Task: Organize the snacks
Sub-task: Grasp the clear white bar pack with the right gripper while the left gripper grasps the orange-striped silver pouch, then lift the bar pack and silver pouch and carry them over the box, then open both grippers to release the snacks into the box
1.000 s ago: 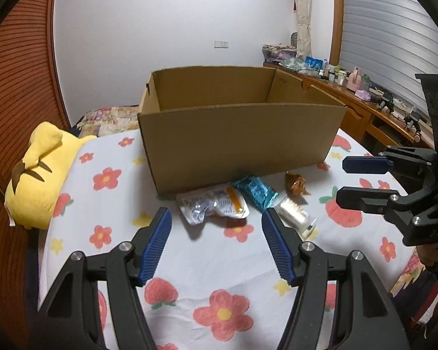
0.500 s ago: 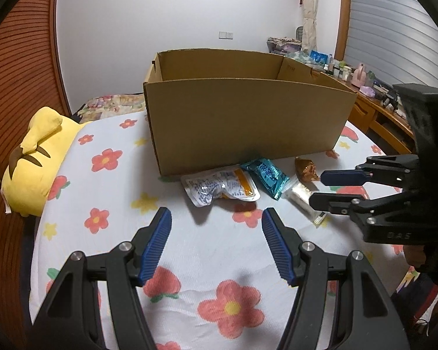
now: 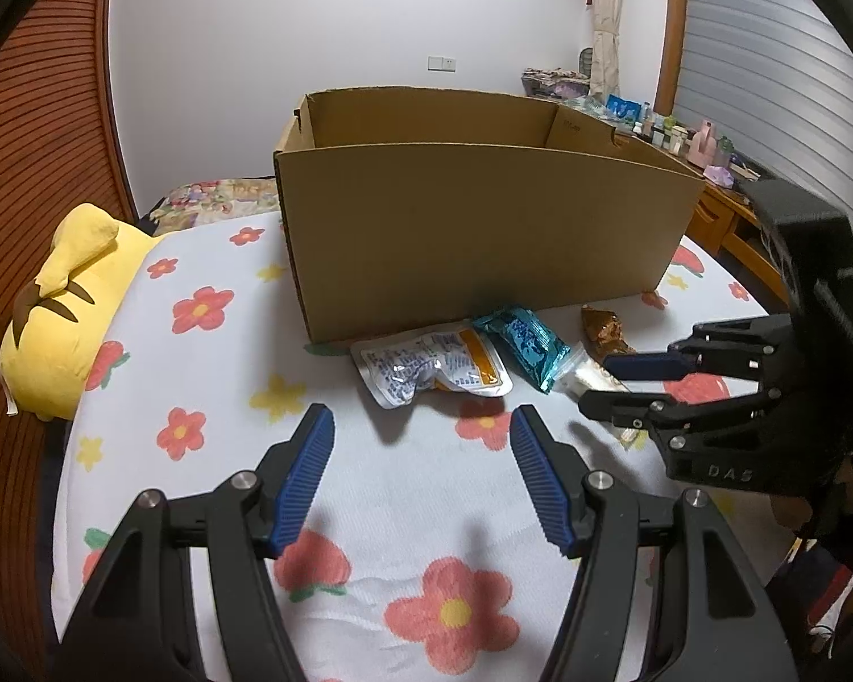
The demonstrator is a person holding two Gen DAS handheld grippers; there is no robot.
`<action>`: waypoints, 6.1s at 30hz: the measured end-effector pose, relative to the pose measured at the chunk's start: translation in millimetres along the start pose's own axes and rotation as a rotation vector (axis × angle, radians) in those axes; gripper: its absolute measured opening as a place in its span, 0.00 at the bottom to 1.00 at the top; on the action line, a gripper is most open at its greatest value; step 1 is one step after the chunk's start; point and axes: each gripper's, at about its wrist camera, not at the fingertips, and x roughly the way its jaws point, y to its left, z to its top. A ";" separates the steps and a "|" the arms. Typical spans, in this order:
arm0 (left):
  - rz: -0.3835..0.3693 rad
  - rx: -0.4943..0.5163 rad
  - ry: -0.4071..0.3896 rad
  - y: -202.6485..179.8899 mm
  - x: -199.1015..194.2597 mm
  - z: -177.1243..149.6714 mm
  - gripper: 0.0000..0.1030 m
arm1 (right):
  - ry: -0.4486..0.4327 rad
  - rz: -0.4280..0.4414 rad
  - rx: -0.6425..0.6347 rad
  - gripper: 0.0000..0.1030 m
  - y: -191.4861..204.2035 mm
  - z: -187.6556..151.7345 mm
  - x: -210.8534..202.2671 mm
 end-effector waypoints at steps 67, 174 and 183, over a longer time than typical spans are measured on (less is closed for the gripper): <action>-0.021 0.054 -0.024 -35.6 9.4 -5.6 0.18 | -0.068 0.023 -0.010 0.19 1.6 -46.3 -30.0; 0.036 0.082 -0.126 -14.7 42.0 147.4 0.21 | -0.184 -0.026 0.045 0.22 -94.5 108.5 -25.2; 0.035 0.081 -0.147 -13.7 25.5 139.4 0.22 | -0.196 -0.031 0.074 0.24 -95.7 104.7 -29.3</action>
